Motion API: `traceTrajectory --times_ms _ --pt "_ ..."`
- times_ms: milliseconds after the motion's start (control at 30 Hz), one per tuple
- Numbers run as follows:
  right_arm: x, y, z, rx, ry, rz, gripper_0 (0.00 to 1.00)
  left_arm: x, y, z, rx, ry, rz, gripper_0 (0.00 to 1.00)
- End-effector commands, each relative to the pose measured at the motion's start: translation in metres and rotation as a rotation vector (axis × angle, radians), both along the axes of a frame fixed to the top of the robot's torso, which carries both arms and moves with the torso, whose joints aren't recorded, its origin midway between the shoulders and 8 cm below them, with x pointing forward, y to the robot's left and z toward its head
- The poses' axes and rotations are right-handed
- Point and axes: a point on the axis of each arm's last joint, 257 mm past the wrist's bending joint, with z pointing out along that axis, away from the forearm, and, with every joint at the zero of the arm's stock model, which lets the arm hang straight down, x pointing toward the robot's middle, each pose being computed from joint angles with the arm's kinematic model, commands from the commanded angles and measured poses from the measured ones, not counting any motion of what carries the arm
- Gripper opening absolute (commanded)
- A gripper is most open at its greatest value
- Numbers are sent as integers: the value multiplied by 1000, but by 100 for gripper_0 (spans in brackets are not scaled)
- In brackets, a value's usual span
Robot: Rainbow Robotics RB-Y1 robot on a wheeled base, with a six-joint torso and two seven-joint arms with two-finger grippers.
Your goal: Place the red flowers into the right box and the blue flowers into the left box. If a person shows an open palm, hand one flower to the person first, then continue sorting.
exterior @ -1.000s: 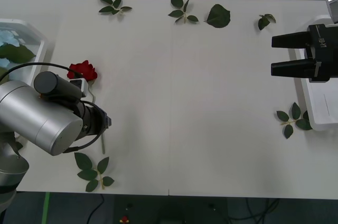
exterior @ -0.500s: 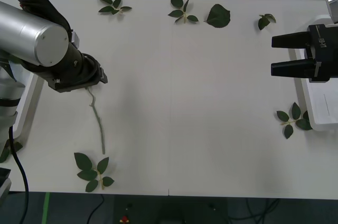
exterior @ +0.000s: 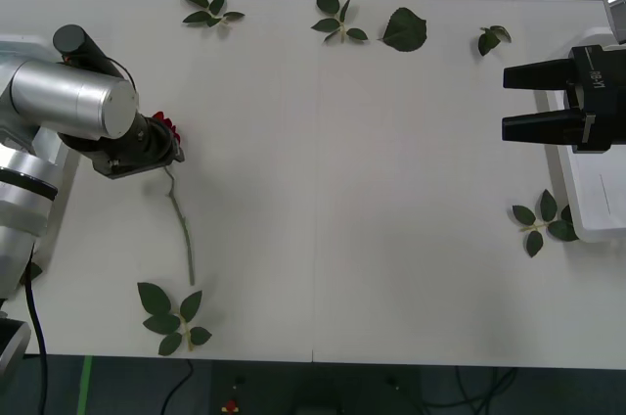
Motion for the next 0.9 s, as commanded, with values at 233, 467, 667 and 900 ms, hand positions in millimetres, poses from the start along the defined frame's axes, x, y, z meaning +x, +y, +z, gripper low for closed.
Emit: traceTrajectory --times_ms 233,467,667,900 --pt "-4 -2 1 -19 -21 13 100 10 -31 -28 16 -55 -72 100" --pt "-4 -2 1 -19 -22 11 100 -5 -34 -47 11 -16 -82 100" --pt "-4 -2 1 -19 -22 11 100 -13 -32 -55 6 5 -73 100" --pt "-4 -2 1 -19 -22 11 100 -29 -37 -65 -7 70 -65 100"
